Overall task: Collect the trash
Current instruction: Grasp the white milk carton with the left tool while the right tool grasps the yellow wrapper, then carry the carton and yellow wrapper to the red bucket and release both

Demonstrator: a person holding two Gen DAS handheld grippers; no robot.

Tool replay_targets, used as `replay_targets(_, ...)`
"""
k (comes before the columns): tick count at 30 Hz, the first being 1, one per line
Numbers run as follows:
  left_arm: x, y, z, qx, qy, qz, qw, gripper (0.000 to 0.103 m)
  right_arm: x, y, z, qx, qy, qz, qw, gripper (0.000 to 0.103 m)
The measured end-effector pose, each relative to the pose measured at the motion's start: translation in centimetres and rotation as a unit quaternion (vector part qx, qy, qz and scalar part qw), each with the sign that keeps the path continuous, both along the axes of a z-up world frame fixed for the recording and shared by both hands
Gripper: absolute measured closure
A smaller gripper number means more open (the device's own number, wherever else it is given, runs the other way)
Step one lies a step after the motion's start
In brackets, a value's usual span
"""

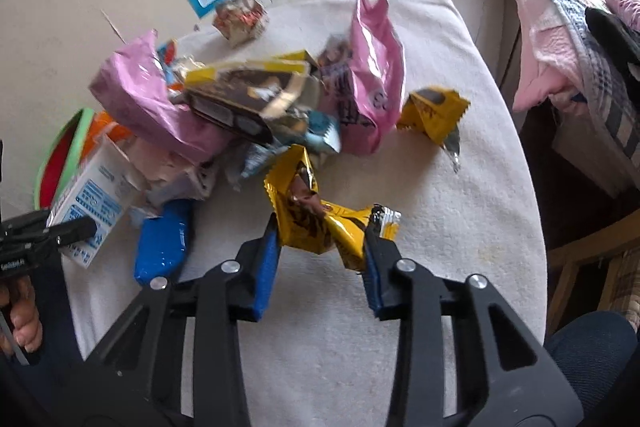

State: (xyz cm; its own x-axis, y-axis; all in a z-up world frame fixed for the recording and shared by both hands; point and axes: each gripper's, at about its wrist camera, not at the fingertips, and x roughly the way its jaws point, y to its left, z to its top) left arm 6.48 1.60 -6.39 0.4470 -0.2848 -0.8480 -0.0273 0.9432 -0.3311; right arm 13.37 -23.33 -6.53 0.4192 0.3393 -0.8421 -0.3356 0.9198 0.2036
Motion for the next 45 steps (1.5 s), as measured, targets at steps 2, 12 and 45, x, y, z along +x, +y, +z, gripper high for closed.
replay_targets(2,-0.6,-0.2,0.9,-0.003,-0.004,0.003,1.0,0.068,-0.3,-0.1,0.6,0.007,-0.002,-0.002,1.0,0.067)
replay_targets(12,-2.5,-0.6,3.4,0.01,-0.036,0.006,0.9993,0.068,-2.1,-0.2,2.8,0.036,-0.023,-0.002,0.999,0.067)
replay_targets(45,-8.9,17.6,8.7,0.029,-0.115,0.219,0.9686,0.068,-5.0,22.0,11.6,0.097,-0.086,0.207,0.97,0.067)
